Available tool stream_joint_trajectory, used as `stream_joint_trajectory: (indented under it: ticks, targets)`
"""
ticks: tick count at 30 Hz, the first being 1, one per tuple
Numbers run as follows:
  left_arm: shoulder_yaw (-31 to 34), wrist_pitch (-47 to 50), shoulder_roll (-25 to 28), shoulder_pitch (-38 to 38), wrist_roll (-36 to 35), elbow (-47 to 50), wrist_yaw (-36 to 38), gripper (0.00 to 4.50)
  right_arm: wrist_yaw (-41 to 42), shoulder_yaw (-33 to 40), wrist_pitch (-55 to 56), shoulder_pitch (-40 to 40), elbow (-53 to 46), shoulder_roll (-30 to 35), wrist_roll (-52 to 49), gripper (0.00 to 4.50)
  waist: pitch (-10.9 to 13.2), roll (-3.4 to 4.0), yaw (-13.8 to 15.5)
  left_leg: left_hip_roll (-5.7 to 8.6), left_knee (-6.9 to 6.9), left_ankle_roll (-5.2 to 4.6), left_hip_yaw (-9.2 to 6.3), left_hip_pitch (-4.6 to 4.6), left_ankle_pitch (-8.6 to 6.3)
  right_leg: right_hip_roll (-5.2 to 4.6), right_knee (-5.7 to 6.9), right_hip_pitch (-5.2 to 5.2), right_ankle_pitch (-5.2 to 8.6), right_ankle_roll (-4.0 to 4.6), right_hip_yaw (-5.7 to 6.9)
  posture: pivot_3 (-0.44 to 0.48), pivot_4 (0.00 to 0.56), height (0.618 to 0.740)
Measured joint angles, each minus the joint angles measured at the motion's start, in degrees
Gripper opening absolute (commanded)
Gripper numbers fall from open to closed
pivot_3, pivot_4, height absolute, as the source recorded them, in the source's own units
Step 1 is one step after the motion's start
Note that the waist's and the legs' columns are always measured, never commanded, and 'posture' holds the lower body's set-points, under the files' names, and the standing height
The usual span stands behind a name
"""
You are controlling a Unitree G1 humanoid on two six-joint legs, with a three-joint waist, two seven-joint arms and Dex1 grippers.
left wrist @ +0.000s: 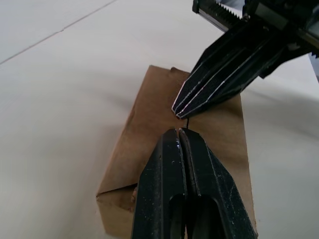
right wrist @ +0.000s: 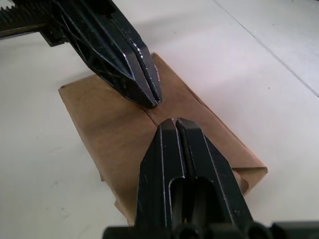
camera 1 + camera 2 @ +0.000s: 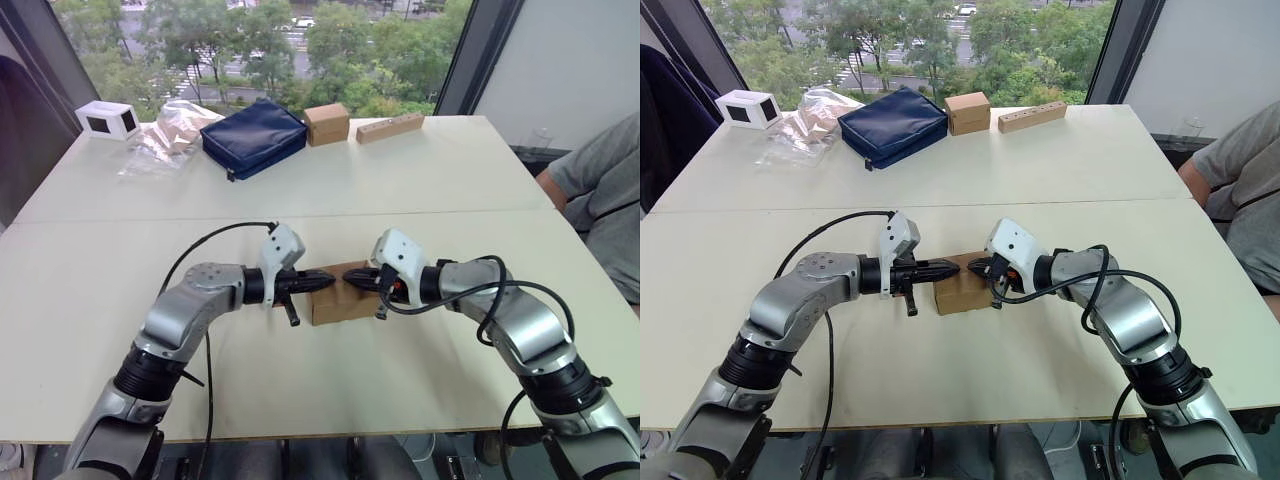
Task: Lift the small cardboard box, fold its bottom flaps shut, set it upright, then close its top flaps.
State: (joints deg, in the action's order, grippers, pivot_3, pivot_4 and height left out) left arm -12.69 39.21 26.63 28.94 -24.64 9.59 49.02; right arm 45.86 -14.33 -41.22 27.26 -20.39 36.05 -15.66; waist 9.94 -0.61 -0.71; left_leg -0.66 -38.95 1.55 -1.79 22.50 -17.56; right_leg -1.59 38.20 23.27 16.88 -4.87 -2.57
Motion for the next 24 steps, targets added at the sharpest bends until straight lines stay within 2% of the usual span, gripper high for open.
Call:
stream_joint_trajectory:
  ticks: [12,14,16,19,22,24]
  targets:
    - [1.69,2.01,-1.21,-0.13,-1.5,0.06,-0.54,0.04,-0.62,0.21,0.44,-0.19,0.1,-0.86,0.59,0.0,0.0,0.0,-0.01,-0.01,0.0,0.0,-0.01,0.0,0.0,0.01,0.0,0.0,0.0,0.0,0.0,0.0,0.15,0.74]
    - [7.58,7.56,-3.67,0.65,-7.75,0.08,-2.86,0.04,-2.18,4.74,0.32,-0.99,0.57,-4.08,-2.3,0.0,0.02,-0.03,-0.01,-0.04,-0.03,0.0,-0.03,0.05,0.0,0.01,0.02,0.03,0.0,0.0,0.0,0.0,0.15,0.74]
    - [13.41,10.99,-3.83,2.49,-12.31,0.62,-4.87,0.04,-4.25,9.86,0.39,-1.19,0.59,-6.46,-4.88,0.0,0.02,-0.03,-0.02,-0.04,-0.03,0.0,-0.04,0.07,0.0,0.01,0.03,0.05,0.0,0.0,0.01,0.0,0.15,0.74]
    - [18.49,11.63,-1.28,2.88,-12.53,4.47,-9.92,0.04,-7.24,18.28,-1.47,-2.24,-0.28,-6.74,-8.67,0.0,0.0,0.0,0.0,0.0,0.06,0.0,-0.02,0.02,0.0,-0.05,0.01,0.01,0.0,-0.01,-0.02,0.0,0.15,0.74]
    - [21.64,11.28,2.06,-4.54,-10.16,7.12,-14.24,0.04,-7.73,26.48,-6.7,-7.76,-5.33,-5.98,-16.48,0.0,0.0,0.0,-0.04,-0.01,0.19,0.0,-0.02,0.01,0.0,-0.07,-0.04,0.05,0.0,0.0,-0.04,0.0,0.15,0.74]
    - [23.34,12.17,4.86,-10.49,-11.14,7.75,-12.99,0.04,-7.77,30.92,-10.08,-12.0,-8.76,-4.98,-21.39,0.0,0.0,0.0,-0.13,-0.06,0.19,0.01,-0.01,0.01,0.0,-0.05,-0.04,0.07,0.0,0.0,-0.06,0.0,0.15,0.74]
